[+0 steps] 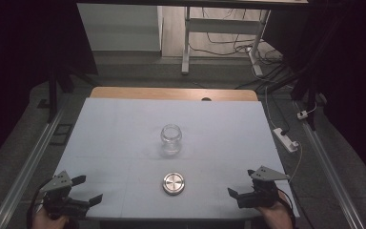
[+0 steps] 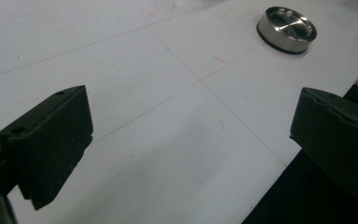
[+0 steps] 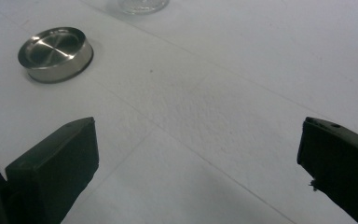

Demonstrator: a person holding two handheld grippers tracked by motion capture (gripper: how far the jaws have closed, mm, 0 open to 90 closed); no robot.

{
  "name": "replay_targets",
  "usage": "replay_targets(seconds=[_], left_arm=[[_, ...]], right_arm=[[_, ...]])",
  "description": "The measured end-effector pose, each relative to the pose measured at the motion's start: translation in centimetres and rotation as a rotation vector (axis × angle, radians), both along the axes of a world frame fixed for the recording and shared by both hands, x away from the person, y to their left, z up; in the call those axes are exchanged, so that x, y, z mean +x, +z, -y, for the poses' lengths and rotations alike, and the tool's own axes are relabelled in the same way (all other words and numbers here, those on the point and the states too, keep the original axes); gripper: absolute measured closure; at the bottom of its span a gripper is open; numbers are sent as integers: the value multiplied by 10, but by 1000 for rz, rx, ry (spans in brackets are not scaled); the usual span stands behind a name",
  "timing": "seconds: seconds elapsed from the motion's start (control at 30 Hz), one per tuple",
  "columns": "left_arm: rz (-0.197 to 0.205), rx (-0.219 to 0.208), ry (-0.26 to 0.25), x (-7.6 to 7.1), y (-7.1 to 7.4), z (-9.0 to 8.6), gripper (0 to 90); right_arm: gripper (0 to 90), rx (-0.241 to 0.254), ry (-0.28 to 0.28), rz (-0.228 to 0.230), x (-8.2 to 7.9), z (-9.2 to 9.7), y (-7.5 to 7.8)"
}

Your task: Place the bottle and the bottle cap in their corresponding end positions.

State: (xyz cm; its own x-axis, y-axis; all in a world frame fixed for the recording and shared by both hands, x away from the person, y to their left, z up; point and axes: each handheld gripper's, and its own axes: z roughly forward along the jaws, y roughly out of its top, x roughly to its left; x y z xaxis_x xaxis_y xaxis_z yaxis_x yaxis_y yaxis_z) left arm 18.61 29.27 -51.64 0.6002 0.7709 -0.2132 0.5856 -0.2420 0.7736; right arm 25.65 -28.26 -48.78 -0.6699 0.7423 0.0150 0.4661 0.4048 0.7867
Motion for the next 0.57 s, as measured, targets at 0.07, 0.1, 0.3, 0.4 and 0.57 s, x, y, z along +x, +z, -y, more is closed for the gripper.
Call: replay_targets(seconds=[0.07, 0.1, 0.3, 0.4, 0.57], left_arm=[[-8, 7, 4, -1, -2, -1, 0], [-11, 12, 8, -2, -3, -1, 0], [-28, 45, 24, -7, -6, -2, 0], [-40, 72, 35, -8, -6, -1, 1], [-64, 78, 42, -6, -7, -1, 4]], right_arm=[[0, -2, -11, -5, -2, 3, -2], [0, -5, -17, -10, -2, 4, -3], [0, -20, -48, -29, -7, 10, -7], [0, -27, -59, -43, -8, 11, -8], [0, -36, -63, -50, -8, 12, -9]])
